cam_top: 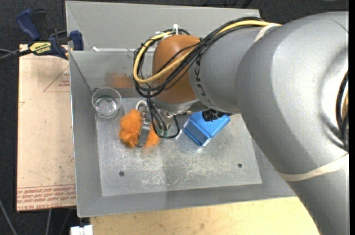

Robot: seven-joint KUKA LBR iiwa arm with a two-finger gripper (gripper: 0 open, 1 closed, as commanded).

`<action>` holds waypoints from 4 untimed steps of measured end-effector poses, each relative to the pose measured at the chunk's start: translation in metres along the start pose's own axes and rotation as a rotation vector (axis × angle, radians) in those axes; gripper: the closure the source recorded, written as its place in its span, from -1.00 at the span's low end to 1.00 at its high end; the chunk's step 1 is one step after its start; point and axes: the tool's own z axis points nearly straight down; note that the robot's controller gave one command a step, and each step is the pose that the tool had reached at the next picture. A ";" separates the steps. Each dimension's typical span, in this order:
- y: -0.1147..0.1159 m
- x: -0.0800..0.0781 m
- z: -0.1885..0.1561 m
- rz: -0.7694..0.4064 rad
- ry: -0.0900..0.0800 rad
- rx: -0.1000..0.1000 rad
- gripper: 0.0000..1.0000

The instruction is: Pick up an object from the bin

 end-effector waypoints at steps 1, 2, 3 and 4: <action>0.000 0.000 0.000 0.000 0.000 0.000 1.00; 0.000 0.000 -0.002 0.000 0.001 0.000 1.00; -0.001 0.001 -0.014 0.000 0.004 0.002 1.00; 0.000 0.001 -0.027 -0.001 0.001 0.000 1.00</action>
Offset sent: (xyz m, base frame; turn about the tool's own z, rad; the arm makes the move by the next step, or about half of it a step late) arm 0.0000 -0.0001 0.0352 0.0000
